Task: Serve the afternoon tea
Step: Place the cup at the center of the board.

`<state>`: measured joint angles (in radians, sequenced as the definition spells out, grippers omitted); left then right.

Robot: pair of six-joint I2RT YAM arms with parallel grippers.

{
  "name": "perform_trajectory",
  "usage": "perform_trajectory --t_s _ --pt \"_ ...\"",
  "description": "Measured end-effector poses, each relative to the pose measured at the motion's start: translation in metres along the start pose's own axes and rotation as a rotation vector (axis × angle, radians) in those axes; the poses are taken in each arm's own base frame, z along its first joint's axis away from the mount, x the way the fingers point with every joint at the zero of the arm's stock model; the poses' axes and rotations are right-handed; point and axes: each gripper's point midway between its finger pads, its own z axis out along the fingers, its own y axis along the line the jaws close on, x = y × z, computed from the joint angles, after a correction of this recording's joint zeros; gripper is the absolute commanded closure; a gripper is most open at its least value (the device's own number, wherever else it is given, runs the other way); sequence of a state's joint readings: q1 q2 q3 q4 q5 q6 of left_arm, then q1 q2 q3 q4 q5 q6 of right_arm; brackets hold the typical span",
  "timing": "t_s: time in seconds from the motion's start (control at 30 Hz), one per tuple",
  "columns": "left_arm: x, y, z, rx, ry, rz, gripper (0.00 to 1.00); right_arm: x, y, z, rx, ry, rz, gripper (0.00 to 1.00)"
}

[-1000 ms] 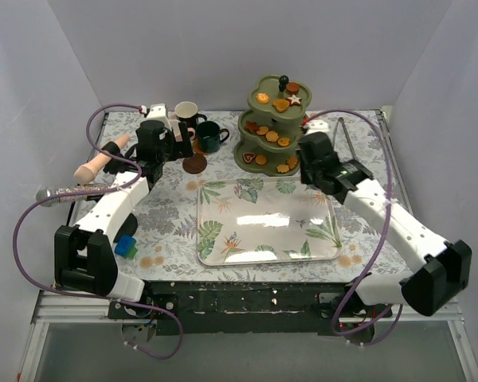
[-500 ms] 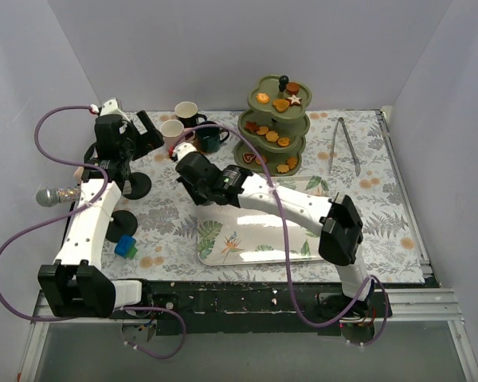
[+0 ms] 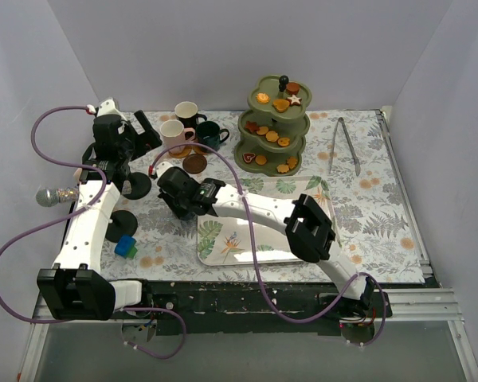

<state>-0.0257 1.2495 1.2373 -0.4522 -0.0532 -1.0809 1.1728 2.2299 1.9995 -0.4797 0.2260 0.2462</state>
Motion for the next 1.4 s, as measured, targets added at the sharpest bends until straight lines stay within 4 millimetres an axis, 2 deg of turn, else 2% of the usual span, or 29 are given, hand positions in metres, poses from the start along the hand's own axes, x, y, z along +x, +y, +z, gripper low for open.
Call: perform_trajectory --t_s 0.17,0.27,0.4,0.5,0.57,0.8,0.93,1.03,1.17,1.23,1.3,1.4 --pt "0.002 0.005 0.000 -0.026 0.004 0.001 0.02 -0.006 0.004 0.010 -0.009 -0.017 -0.015 0.98" --pt "0.001 0.006 0.000 -0.033 0.001 0.001 0.02 -0.002 0.004 0.018 -0.008 -0.008 -0.022 0.89" --pt "0.001 0.008 0.000 -0.040 0.000 0.001 0.02 0.004 0.004 0.024 -0.011 0.004 -0.037 0.70" --pt "0.002 0.008 0.000 -0.043 0.002 0.002 0.02 -0.002 0.005 0.023 -0.016 -0.011 -0.040 0.55" --pt "0.002 0.009 0.000 -0.048 0.004 0.004 0.02 -0.010 0.008 0.021 -0.026 -0.032 -0.042 0.49" --pt "0.006 0.013 -0.003 -0.062 0.026 0.034 0.02 -0.024 0.008 0.008 -0.037 -0.079 -0.074 0.46" --pt "0.001 0.011 -0.006 -0.052 0.021 0.054 0.02 -0.016 -0.005 -0.031 -0.019 -0.097 -0.083 0.44" --pt "0.002 0.010 -0.007 -0.047 0.024 0.063 0.06 -0.014 -0.021 -0.083 0.008 -0.151 -0.078 0.41" --pt "0.007 0.002 -0.009 -0.027 0.036 0.079 0.08 -0.028 -0.047 -0.153 0.056 -0.292 -0.040 0.41" --pt "0.017 -0.007 -0.011 -0.019 0.059 0.100 0.12 -0.029 -0.068 -0.183 0.088 -0.353 -0.001 0.41" --pt "0.032 -0.020 -0.015 -0.009 0.092 0.126 0.16 -0.020 -0.103 -0.206 0.142 -0.393 0.064 0.42" --pt "0.060 -0.041 -0.021 0.008 0.158 0.149 0.23 0.008 -0.164 -0.219 0.257 -0.391 0.166 0.42"
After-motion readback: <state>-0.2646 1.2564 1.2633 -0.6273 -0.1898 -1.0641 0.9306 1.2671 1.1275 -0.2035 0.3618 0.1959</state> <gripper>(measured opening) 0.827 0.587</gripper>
